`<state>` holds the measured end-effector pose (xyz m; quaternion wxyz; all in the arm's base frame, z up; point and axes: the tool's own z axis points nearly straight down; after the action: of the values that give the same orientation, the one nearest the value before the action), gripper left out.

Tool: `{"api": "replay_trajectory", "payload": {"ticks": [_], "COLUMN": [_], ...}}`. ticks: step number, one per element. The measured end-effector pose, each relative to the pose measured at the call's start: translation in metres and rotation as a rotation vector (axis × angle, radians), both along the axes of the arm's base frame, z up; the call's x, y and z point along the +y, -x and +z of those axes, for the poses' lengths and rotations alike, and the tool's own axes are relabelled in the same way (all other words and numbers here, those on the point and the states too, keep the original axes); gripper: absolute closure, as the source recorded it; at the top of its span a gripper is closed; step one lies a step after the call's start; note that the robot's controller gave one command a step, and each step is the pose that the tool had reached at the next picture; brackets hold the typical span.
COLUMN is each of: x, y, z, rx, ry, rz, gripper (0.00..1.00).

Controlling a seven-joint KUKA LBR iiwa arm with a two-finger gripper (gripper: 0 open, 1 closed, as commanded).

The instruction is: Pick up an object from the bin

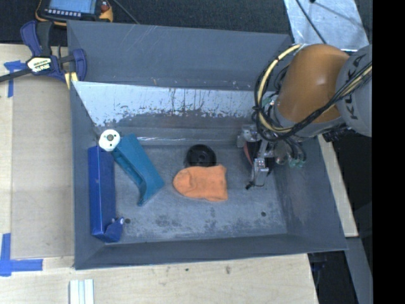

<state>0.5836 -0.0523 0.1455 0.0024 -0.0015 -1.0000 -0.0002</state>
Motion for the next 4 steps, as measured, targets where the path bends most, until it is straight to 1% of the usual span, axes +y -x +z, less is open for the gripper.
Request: {"api": "replay_trajectory", "payload": {"ticks": [1,2,3,4], "x": [0.0,0.072,0.074,0.072], "y": [-0.002,0.024,0.008,0.016], "z": [0.005,-0.075,-0.012,-0.046], "rx": [-0.009,-0.008,-0.006,-0.014], "ry": [0.001,0.0,0.0,0.0], "rz": [0.002,-0.08,0.089,-0.035], "gripper": [0.0,0.0,0.0,0.0]}}
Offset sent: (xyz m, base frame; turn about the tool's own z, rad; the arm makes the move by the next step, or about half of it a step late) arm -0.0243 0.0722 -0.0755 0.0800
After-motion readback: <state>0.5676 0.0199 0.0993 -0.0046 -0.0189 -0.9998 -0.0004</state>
